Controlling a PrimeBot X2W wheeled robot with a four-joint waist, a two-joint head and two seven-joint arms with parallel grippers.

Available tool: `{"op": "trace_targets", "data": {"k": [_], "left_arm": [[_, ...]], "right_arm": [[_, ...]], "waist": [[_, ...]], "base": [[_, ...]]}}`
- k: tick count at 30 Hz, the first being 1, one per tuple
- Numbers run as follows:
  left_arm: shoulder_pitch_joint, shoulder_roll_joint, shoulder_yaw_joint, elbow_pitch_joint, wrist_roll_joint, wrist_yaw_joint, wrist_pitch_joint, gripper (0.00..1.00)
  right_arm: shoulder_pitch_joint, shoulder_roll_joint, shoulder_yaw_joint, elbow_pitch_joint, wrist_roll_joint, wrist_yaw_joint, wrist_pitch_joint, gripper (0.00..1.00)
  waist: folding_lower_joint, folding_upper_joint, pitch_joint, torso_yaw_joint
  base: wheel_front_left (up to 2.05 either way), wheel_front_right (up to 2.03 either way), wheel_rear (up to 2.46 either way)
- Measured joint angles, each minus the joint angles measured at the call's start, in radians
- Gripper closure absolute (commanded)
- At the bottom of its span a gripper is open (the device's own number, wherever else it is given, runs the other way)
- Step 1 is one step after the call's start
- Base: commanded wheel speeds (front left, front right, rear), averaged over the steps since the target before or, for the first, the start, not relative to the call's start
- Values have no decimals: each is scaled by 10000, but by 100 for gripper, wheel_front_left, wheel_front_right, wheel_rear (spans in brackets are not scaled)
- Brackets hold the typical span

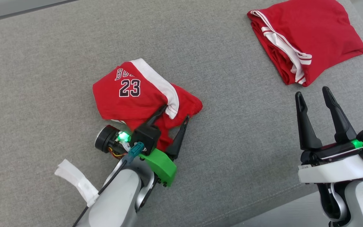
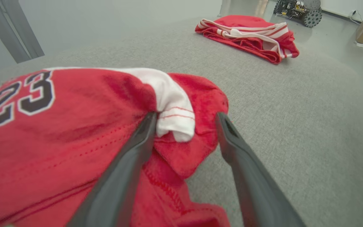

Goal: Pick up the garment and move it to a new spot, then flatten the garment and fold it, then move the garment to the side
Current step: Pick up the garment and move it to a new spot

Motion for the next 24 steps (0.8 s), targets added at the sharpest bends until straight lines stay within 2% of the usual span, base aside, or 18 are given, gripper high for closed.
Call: {"op": "trace_targets", "data": {"k": [4,9,16,24], "left_arm": [[64,-10,69,-610,-31,265,-704,0],[826,81,704,-1881,-334,909,-1093,0],[1917,794,2322,-2907,-874,1835,-1296,0],[3418,1492,3582,-3173,-1375,2280,-1319,0]], "right_arm": [[11,-54,17,38,-38,0,12,0],[294,-174,-50,12,-113,0,288,0],[804,-192,-167,-267,-194,0,729,0],[1293,-96,-176,-407,-255,0,1104,0]], "waist": [[0,0,-126,18],[0,1,-603,272],[0,0,-1406,1037],[0,0,-2329,1707]], "base": [[0,0,0],[0,0,0],[0,0,0],[0,0,0]]}}
